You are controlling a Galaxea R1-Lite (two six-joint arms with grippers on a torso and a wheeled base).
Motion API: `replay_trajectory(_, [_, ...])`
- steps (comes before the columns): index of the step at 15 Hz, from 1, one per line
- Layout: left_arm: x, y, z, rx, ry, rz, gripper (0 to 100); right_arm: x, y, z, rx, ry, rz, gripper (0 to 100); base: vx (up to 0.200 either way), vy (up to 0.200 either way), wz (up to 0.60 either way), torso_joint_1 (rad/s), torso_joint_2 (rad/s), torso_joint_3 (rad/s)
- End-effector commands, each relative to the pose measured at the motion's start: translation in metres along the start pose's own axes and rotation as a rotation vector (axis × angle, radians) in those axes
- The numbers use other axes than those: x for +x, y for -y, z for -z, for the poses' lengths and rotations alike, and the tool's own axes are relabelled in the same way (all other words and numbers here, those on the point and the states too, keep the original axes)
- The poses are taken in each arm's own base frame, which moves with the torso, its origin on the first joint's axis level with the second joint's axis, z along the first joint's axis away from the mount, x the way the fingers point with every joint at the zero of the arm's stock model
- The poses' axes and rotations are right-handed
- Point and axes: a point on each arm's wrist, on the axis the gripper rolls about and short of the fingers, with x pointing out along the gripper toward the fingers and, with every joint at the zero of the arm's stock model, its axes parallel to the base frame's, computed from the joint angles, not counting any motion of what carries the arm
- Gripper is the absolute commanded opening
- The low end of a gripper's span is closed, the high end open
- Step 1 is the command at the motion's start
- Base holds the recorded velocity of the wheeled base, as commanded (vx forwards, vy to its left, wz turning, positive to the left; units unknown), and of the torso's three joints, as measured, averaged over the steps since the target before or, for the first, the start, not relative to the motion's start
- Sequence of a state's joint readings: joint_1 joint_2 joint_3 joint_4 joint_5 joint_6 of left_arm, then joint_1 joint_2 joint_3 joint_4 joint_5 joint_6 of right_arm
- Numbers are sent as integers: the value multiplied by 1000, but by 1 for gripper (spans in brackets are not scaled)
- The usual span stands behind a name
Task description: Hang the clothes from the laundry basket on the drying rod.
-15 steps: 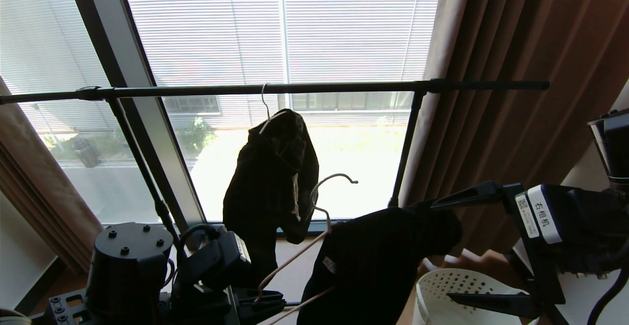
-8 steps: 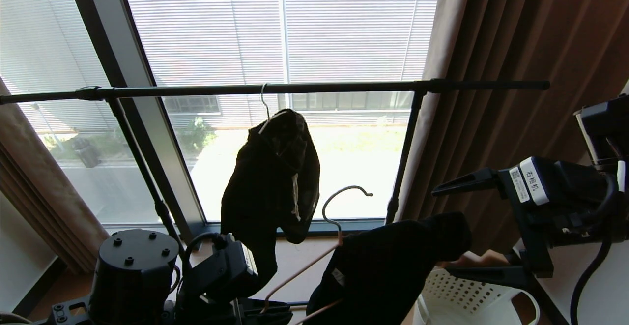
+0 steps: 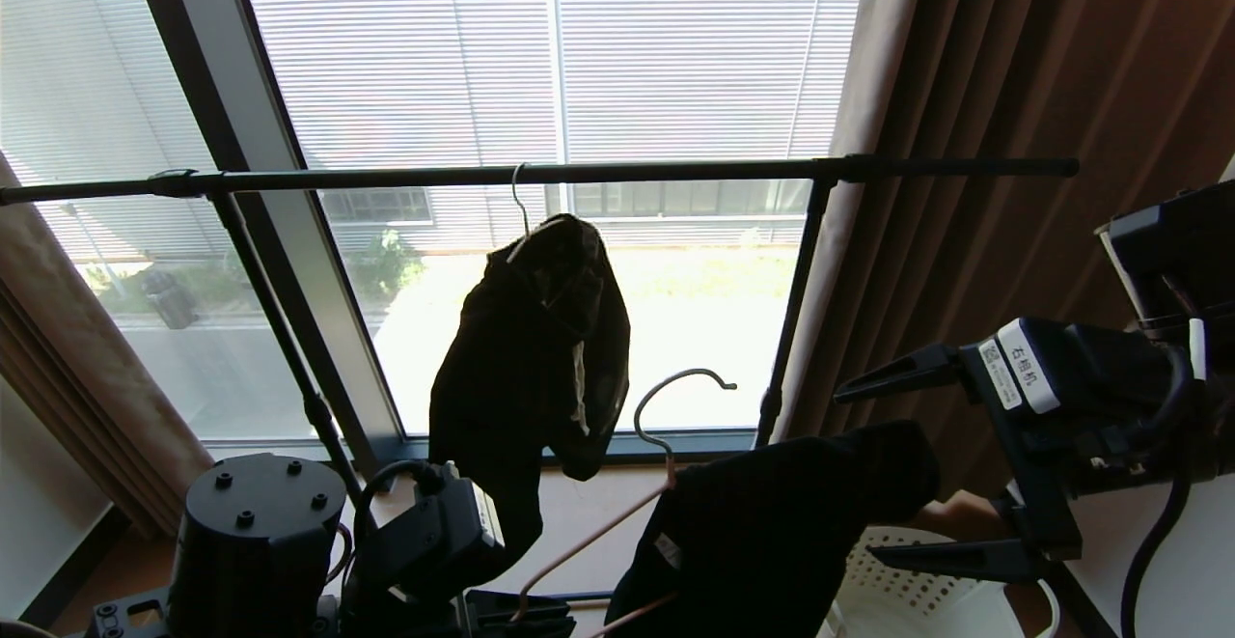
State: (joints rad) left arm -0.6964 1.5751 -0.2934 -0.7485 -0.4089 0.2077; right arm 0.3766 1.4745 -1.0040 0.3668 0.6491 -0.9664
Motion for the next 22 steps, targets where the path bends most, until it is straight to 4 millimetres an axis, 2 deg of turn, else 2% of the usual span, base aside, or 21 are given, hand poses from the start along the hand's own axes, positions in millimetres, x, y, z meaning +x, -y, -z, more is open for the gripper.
replay_trajectory(1, [-2, 1, -1, 2, 6, -2, 0, -2, 18, -28, 5, -14, -58, 100, 0, 0, 0, 0, 0, 0])
replay_trajectory(3, [-5, 2, 1, 3, 8, -2, 0, -4, 23, -38, 34, -48, -118, 100, 0, 0, 0, 0, 0, 0])
replay_trajectory(6, [-7, 3, 0, 6, 15, -2, 0, 21, 27, -37, 39, -66, -187, 100, 0, 0, 0, 0, 0, 0])
replay_trajectory(9, [-7, 3, -1, 8, 19, -3, 0, 36, 28, -36, 45, -78, -230, 100, 0, 0, 0, 0, 0, 0])
replay_trajectory(22, [-10, 4, -2, 12, 31, -6, 0, 49, 31, -29, 70, -101, -261, 100, 0, 0, 0, 0, 0, 0])
